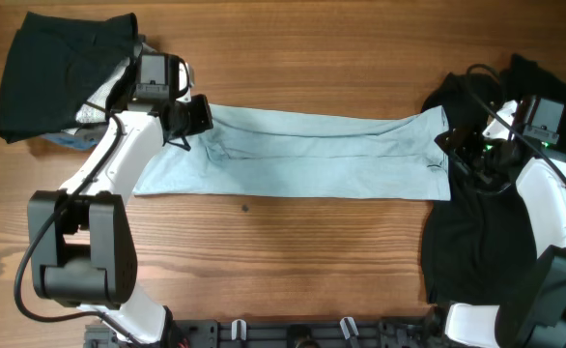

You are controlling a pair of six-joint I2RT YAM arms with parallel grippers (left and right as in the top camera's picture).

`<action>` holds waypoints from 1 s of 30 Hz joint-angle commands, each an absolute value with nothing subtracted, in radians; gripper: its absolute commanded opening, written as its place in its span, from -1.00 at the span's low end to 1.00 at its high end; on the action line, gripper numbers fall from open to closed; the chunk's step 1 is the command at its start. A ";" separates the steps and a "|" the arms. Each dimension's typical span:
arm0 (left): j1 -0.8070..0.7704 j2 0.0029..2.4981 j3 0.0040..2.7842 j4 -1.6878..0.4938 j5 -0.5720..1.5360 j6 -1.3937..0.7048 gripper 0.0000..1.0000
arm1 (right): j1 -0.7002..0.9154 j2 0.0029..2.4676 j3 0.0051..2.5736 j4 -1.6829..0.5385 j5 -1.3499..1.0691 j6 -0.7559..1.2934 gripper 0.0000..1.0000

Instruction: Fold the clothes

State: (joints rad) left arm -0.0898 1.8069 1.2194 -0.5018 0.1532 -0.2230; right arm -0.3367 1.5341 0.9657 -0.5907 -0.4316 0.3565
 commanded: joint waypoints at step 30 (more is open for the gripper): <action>-0.036 1.704 1.244 -0.569 0.031 -0.232 0.06 | -0.332 1.521 0.974 -0.648 -0.382 0.287 0.27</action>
State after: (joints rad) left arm -0.0959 1.7866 1.2243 -0.5030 0.0566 -0.2516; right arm -0.3367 1.5341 0.9657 -0.6342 -0.3985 0.3119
